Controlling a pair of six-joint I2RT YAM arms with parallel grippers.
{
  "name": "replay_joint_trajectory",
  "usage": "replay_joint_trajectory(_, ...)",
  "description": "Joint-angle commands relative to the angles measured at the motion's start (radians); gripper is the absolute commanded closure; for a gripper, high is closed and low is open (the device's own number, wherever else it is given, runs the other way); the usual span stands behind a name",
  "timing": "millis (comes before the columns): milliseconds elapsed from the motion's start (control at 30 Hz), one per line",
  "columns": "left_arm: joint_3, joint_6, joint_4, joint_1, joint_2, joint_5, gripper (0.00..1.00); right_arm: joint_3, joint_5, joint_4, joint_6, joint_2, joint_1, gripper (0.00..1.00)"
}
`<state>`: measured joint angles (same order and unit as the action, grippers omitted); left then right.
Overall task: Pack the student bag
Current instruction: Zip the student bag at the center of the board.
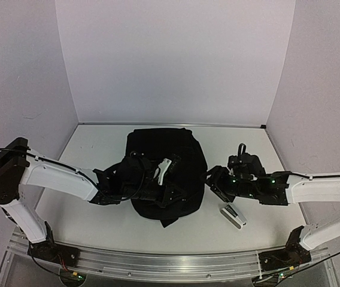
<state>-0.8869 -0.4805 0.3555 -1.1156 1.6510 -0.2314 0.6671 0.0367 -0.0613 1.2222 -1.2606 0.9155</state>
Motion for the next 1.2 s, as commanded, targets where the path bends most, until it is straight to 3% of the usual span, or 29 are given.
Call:
replay_joint_trajectory(0,0.005,-0.012,0.022,0.004,-0.052,0.013,1.0,0.005,0.001,0.0,0.01,-0.037,-0.007,0.38)
replay_joint_trajectory(233,-0.001,-0.01,0.017,0.003,-0.052,0.006,1.0,0.028,-0.054,-0.083,-0.005,-0.14,-0.007,0.59)
replay_joint_trajectory(400,-0.004,-0.006,0.013,0.003,-0.054,0.006,1.0,0.049,-0.064,-0.112,-0.01,-0.194,-0.009,0.67)
replay_joint_trajectory(633,0.009,0.012,-0.025,0.003,-0.089,0.043,1.0,0.04,-0.042,-0.116,-0.008,-0.207,-0.05,1.0)
replay_joint_trajectory(967,0.053,0.062,-0.163,0.006,-0.228,0.181,1.0,0.019,-0.061,-0.119,-0.092,-0.207,-0.207,1.0)
replay_joint_trajectory(1167,0.032,0.071,-0.246,0.008,-0.26,0.168,1.0,0.032,-0.075,-0.12,-0.124,-0.226,-0.259,1.0)
